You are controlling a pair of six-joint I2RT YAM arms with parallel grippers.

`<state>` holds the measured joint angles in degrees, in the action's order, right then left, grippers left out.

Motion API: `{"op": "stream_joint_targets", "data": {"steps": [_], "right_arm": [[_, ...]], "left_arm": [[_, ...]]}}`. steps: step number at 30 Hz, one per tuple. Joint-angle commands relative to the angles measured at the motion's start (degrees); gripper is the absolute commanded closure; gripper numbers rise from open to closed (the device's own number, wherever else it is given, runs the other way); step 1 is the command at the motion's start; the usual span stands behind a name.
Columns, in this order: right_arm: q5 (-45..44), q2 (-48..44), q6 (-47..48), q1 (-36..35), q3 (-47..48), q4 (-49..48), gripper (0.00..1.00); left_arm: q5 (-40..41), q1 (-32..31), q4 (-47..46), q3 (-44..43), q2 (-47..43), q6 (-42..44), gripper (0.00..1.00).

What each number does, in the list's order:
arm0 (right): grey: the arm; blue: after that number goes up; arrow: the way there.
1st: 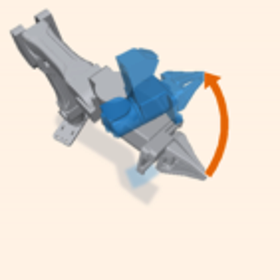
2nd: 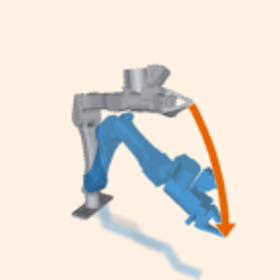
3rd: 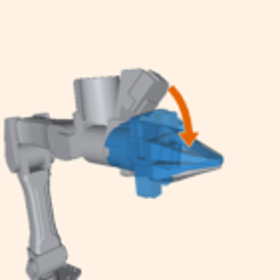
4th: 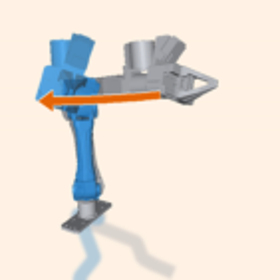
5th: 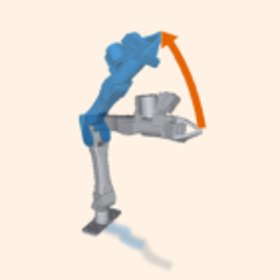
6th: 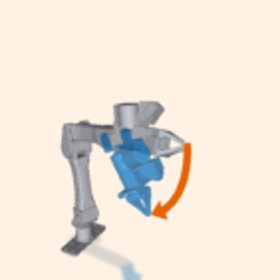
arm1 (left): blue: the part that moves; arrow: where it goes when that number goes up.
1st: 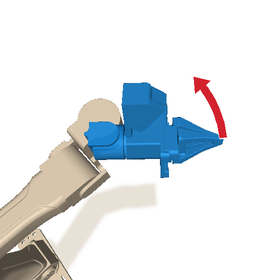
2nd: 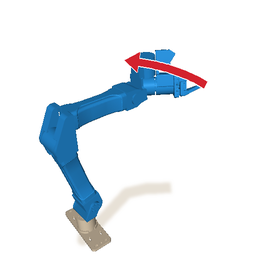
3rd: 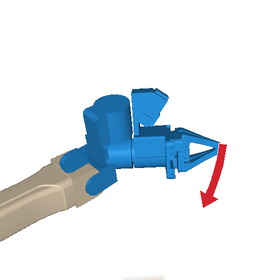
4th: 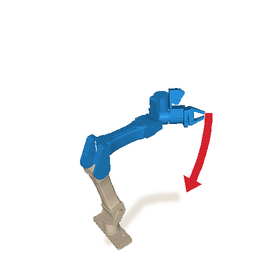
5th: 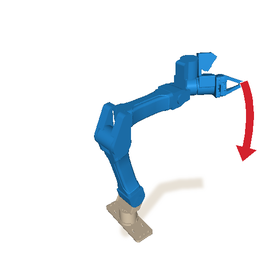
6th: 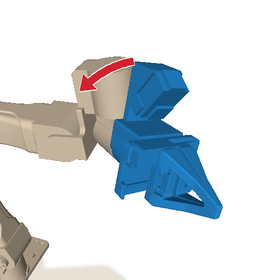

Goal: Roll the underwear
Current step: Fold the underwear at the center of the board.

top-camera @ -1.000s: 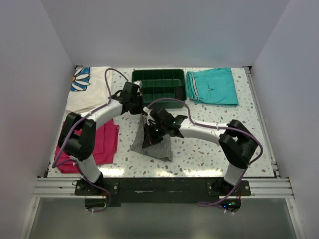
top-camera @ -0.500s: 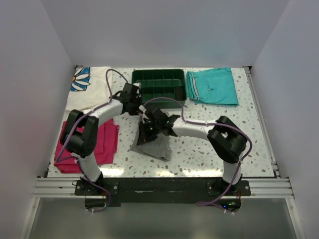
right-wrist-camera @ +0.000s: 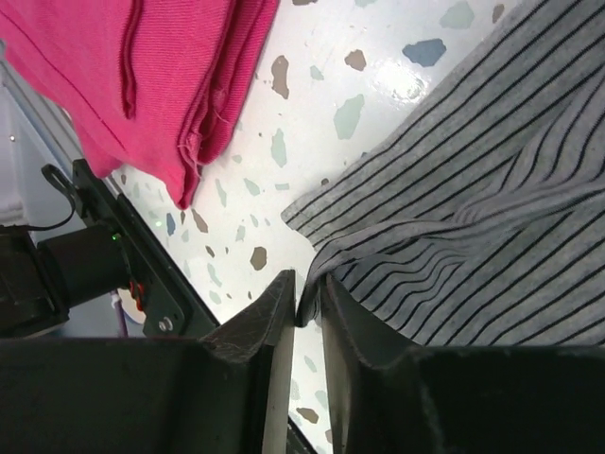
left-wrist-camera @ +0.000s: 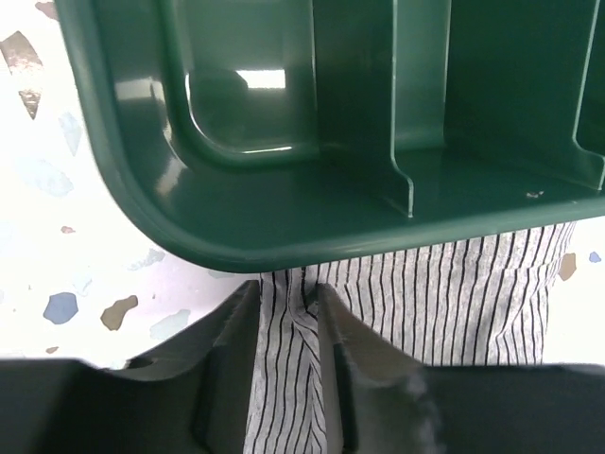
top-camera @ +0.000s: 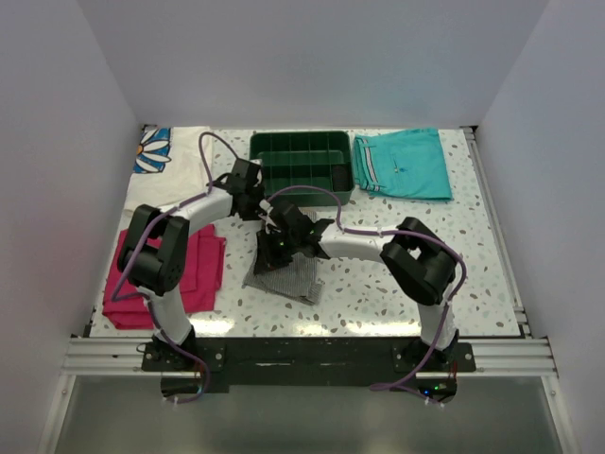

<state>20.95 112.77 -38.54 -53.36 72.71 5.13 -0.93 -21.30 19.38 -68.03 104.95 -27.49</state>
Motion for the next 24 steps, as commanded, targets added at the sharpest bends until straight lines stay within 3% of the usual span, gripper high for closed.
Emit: {"op": "stream_joint_targets", "data": {"steps": [1, 3, 6, 10, 18, 24], "right_arm": [[3.48, -2.20, -1.27, -0.25, -1.16, -7.84, 0.71], [3.22, -5.52, 0.04, -0.34, -2.30, -7.68, 0.66], [2.00, -9.40, 2.68, -0.25, -4.06, -6.63, 0.56], [-0.20, -15.54, 6.02, -0.25, -5.20, 0.66, 0.53], [-18.82, -29.44, 6.12, 3.09, -14.34, 14.28, 0.52], [-15.69, -30.33, 4.53, 7.92, -19.00, 17.03, 0.60]], "left_arm": [[-0.21, 0.38, -1.01, -1.32, -1.93, -0.11, 0.60], [-0.13, 0.47, -0.66, -1.49, -3.78, -0.20, 0.43], [-1.17, 0.47, -0.83, -1.76, -6.06, -0.11, 0.32], [-0.30, 0.47, 0.66, -2.11, -8.35, -0.20, 0.27], [0.84, 0.56, 3.04, 1.93, -13.27, -0.90, 0.23], [-2.49, 0.56, -0.12, 10.54, -16.44, -3.62, 0.23]]}}
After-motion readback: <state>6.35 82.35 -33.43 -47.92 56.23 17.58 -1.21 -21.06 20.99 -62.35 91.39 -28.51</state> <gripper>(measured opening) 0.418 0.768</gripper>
